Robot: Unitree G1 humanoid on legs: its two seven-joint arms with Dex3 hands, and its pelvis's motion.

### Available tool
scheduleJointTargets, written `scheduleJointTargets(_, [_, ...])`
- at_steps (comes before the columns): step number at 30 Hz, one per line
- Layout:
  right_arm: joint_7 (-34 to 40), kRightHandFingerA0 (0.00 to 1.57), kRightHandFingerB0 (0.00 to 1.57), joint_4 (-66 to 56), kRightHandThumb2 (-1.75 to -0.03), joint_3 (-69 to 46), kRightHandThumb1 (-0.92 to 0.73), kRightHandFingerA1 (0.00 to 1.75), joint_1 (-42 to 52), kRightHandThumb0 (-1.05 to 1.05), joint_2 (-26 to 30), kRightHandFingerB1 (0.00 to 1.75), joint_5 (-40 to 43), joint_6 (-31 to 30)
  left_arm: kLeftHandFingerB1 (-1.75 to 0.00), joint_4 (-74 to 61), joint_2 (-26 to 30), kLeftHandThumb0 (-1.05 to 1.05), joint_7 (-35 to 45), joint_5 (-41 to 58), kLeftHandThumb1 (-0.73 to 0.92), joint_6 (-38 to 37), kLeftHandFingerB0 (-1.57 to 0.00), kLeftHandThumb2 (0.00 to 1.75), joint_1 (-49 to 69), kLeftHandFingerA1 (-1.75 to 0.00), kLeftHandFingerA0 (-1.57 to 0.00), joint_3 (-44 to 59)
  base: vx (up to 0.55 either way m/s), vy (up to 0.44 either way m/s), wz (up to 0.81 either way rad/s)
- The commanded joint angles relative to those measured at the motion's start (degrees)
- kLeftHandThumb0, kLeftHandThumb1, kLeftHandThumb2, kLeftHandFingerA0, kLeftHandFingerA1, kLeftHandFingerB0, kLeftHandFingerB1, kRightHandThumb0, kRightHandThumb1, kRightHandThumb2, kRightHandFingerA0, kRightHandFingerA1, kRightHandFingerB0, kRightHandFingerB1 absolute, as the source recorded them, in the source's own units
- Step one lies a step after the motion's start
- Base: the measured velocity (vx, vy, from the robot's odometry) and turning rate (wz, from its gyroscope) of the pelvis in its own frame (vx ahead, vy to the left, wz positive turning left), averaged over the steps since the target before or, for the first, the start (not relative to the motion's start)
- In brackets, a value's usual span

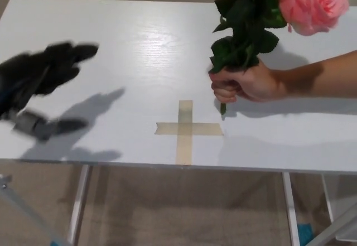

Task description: Use the left hand to pick up the rose and passes it to a human.

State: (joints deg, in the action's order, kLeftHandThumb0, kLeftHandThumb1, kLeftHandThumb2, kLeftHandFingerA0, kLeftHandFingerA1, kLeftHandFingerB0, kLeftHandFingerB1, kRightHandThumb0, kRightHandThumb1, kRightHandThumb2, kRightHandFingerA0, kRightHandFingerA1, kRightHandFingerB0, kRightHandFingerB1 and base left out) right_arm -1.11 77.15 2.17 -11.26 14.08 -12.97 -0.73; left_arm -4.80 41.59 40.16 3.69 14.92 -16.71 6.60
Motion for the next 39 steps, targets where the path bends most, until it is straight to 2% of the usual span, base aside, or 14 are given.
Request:
scheduleJointTargets(1, [-0.21, 0.53, 0.49, 0.29, -0.62, 0.9, -0.74, 0.39, 2.96, -0.42, 0.9, 0.37, -0.95, 0.28, -0.34, -11.56, 2.4, -0.64, 7.13, 6.43, 0.4, -7.06, -0.17, 0.67, 15.99, -0.36, -0.13, 8.03, 0.0, 0.0, 0.0])
scheduleJointTargets(2, [-0.1, 0.54, 0.48, 0.32, -0.62, 1.02, -0.74, 0.39, 2.9, -0.42, 0.66, 0.36, -1.0, 0.02, -0.43, -15.26, 0.99, -0.61, 8.61, 7.66, 0.39, -9.06, -0.33, 0.74, 25.18, -0.44, -0.29, 13.57, 0.0, 0.0, 0.0])
scheduleJointTargets(3, [-0.01, 0.55, 0.48, 0.34, -0.62, 1.03, -0.74, 0.39, 2.88, -0.43, 0.58, 0.36, -0.96, -0.11, -0.34, -17.18, -0.39, -0.56, 9.81, 8.97, 0.45, -10.61, -0.39, 0.54, 31.1, -0.39, -0.41, 16.92, 0.0, 0.0, 0.0])
scheduleJointTargets(5, [0.09, 0.55, 0.48, 0.38, -0.62, 1.06, -0.74, 0.39, 2.89, -0.43, 0.63, 0.36, -0.92, -0.15, -0.42, -18.08, -2.36, -0.62, 11.03, 10.7, 0.41, -12.9, -0.33, 0.74, 36.39, -0.5, -0.43, 19.21, 0.0, 0.0, 0.0])
scheduleJointTargets(14, [0.06, 0.54, 0.48, 0.3, -0.62, 1.83, -0.74, 0.39, 7.75, -0.42, 0.26, 0.36, -0.92, 1.14, -0.36, -13.73, -9.76, -0.51, 10.27, 8.65, 0.48, -17.73, -0.44, 0.55, 56.04, -0.45, -0.58, 18.96, 0.0, 0.0, 0.0])
scheduleJointTargets(21, [0.29, 0.54, 0.48, 0.05, -0.62, 2.48, -0.74, 0.39, 9.99, -0.42, 0.32, 0.36, -0.93, 1.84, -0.37, -1.18, -11.43, -0.51, 1.1, -1.45, 0.51, -23.34, -0.47, 0.56, 56.17, -0.45, -0.61, 12.38, 0.0, 0.0, 0.0])
scheduleJointTargets(22, [1.26, 0.54, 0.5, 0.0, -0.62, 2.71, -0.74, 0.39, 12.23, -0.42, 0.02, 0.37, -1.04, 3.09, -0.44, 12.91, -12.56, -0.55, -10.97, -12.2, 0.46, -21.6, -0.28, 0.81, 52.07, -0.5, -0.38, 5.71, 0.0, 0.0, 0.0])
scheduleJointTargets(23, [1.8, 0.55, 0.5, -0.07, -0.62, 2.8, -0.74, 0.39, 13.47, -0.42, -0.13, 0.37, -1.08, 3.84, -0.33, 20.23, -13.43, -0.51, -17.01, -17.04, 0.58, -20.35, -0.38, 0.58, 49.7, -0.35, -0.39, 2.56, 0.0, 0.0, 0.0])
scheduleJointTargets(27, [2.02, 0.55, 0.5, -0.24, -0.62, 2.89, -0.74, 0.39, 13.96, -0.42, -0.15, 0.37, -0.98, 4.2, -0.33, 23.77, -13.49, -0.51, -19.37, -17.08, 0.58, -20.7, -0.38, 0.58, 48.26, -0.35, -0.39, 1.22, 0.0, 0.0, 0.0])
scheduleJointTargets(28, [2.68, 0.56, 0.49, -0.29, -0.62, 2.33, -0.74, 0.4, 16.25, -0.4, 0.12, 0.37, -0.46, 5.52, -0.48, 34.09, -17.15, -0.55, -22.47, -14.1, 0.45, -15.87, -0.35, 0.8, 42.43, -0.44, -0.23, 1.48, 0.0, 0.0, 0.0])
scheduleJointTargets(33, [3.29, 0.57, 0.49, -0.42, -0.62, 2.35, -0.74, 0.4, 17.65, -0.39, -0.06, 0.37, -0.52, 6.69, -0.48, 43.63, -19.38, -0.53, -26.32, -11.0, 0.44, -15.74, -0.35, 0.8, 37.95, -0.44, -0.24, 3.08, 0.0, 0.0, 0.0])
scheduleJointTargets(34, [3.27, 0.57, 0.48, -0.43, -0.62, 2.21, -0.74, 0.4, 16.53, -0.38, -0.59, 0.37, -0.38, 6.46, -0.33, 49.88, -20.76, -0.48, -34.04, -13.11, 0.62, -19.58, -0.36, 0.6, 37.07, -0.34, -0.37, 2.55, 0.0, 0.0, 0.0])
scheduleJointTargets(36, [3.49, 0.57, 0.48, -0.44, -0.62, 2.12, -0.75, 0.4, 15.72, -0.38, -0.54, 0.37, -0.34, 6.32, -0.42, 54.97, -19.18, -0.55, -36.77, -16.8, 0.49, -21.92, -0.21, 0.84, 35.84, -0.49, -0.33, -0.96, 0.0, 0.0, 0.0])
scheduleJointTargets(39, [3.46, 0.57, 0.49, -0.47, -0.62, 1.97, -0.75, 0.4, 14.73, -0.38, -0.4, 0.37, -0.27, 6.24, -0.31, 57.25, -17.68, -0.51, -36.44, -18.17, 0.66, -22.99, -0.31, 0.6, 34.95, -0.33, -0.36, -3.47, 0.0, 0.0, 0.0])
